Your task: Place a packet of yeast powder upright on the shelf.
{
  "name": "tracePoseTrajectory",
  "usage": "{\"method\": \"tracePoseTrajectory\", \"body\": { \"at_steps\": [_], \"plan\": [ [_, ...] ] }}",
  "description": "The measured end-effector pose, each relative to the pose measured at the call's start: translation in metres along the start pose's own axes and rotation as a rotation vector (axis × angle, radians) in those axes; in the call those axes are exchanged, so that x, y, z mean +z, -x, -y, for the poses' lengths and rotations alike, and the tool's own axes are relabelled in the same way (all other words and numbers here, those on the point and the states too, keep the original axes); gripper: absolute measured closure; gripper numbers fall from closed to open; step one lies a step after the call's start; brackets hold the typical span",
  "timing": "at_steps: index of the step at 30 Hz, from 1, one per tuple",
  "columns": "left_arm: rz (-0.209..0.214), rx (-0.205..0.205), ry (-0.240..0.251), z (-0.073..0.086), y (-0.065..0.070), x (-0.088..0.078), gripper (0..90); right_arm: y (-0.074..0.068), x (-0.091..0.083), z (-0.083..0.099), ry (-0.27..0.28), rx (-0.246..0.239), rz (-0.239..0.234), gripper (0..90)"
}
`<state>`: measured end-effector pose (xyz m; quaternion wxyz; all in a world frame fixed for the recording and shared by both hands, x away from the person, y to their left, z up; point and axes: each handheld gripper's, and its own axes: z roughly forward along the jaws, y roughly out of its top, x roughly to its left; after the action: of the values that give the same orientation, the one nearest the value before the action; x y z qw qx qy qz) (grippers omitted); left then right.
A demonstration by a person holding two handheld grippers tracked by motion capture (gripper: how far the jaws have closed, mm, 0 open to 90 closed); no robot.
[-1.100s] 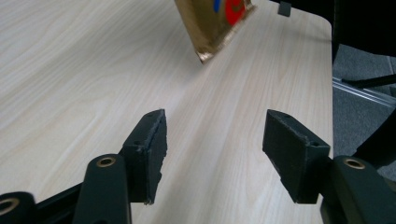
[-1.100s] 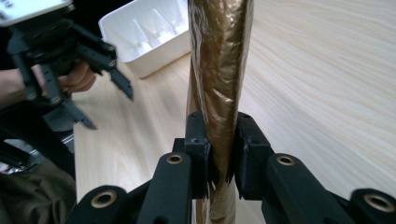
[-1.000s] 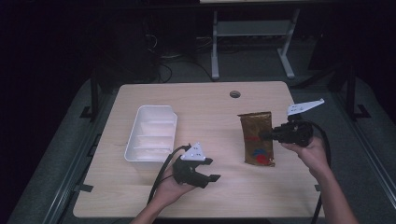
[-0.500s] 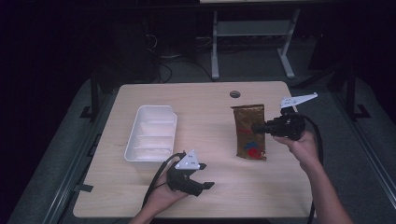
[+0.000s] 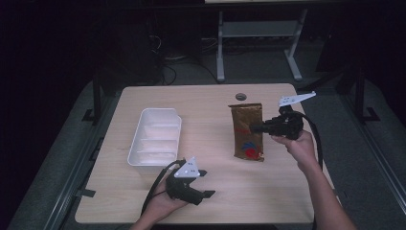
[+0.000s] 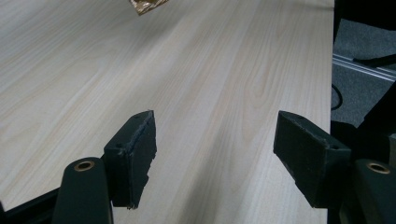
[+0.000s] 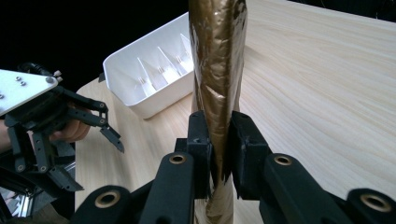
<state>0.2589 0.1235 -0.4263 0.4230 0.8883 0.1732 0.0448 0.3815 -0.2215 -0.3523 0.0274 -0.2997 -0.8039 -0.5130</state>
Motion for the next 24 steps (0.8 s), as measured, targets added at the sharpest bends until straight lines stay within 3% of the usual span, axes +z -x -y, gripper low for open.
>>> {"method": "tracePoseTrajectory", "body": {
  "at_steps": [14, 22, 24],
  "plan": [
    [0.017, -0.009, -0.004, 0.005, -0.003, 0.001, 28.0, -0.006, 0.022, -0.022, -0.022, -0.027, -0.026, 81.2],
    [0.007, -0.017, -0.011, 0.007, -0.005, -0.001, 28.7, -0.010, 0.045, -0.031, -0.037, -0.070, -0.064, 90.0],
    [0.006, -0.018, -0.009, 0.008, -0.006, -0.002, 28.7, -0.009, 0.050, -0.030, -0.043, -0.060, -0.066, 90.0]
  ]
}}
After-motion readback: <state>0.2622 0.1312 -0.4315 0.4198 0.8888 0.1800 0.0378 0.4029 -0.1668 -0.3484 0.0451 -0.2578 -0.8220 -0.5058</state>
